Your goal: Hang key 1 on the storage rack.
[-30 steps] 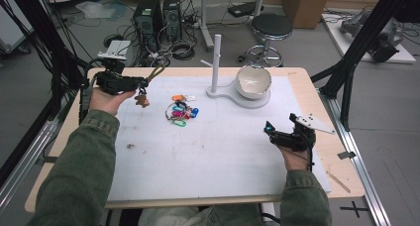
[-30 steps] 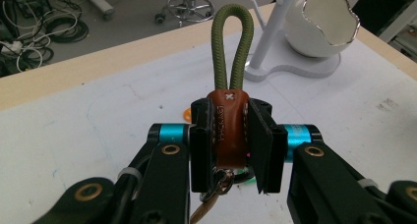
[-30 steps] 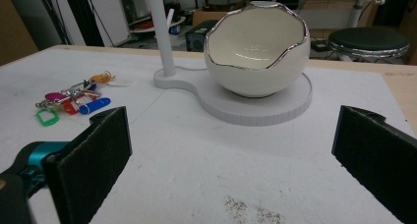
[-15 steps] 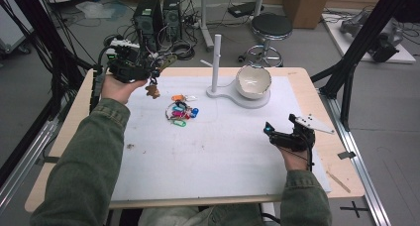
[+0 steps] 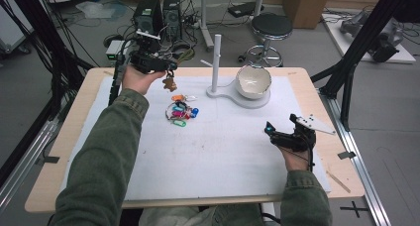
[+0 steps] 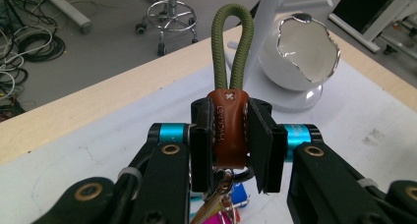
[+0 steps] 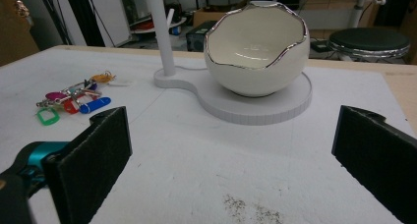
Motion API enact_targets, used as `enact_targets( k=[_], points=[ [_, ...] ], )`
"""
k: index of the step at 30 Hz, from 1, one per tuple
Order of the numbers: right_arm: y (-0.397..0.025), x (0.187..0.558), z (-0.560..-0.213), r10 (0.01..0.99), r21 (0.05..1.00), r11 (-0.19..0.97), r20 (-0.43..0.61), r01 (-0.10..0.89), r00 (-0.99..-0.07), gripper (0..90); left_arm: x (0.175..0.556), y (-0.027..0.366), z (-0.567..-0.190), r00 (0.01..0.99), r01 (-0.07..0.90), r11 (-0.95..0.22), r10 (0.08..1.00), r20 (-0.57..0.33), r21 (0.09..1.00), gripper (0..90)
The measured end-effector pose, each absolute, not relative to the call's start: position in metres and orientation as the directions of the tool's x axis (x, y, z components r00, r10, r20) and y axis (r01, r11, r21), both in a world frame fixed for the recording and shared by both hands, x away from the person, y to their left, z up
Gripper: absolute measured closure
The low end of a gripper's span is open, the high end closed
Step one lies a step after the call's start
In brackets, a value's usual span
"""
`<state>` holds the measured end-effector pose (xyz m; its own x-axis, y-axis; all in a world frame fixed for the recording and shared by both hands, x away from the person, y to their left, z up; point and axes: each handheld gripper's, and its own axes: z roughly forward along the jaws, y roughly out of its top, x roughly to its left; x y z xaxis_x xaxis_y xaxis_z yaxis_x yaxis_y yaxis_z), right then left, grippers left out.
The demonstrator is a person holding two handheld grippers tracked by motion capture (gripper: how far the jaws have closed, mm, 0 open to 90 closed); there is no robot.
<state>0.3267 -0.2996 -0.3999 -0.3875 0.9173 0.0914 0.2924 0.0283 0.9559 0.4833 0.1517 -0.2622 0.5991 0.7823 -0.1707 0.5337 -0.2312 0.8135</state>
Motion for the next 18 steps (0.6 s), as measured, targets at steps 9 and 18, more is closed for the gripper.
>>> enact_targets(
  k=[9,18],
  points=[
    [-0.302,0.327,-0.400,0.916,0.955,0.024,0.097,0.296,-0.389,0.6,0.502,0.142,-0.263,0.594,0.561,-0.180,0.768,-0.241,0.808,72.5],
    [-0.300,0.329,-0.401,0.919,0.954,0.032,0.089,0.297,-0.385,0.6,0.509,0.129,-0.271,0.568,0.604,-0.165,0.775,-0.276,0.779,72.4]
  ],
)
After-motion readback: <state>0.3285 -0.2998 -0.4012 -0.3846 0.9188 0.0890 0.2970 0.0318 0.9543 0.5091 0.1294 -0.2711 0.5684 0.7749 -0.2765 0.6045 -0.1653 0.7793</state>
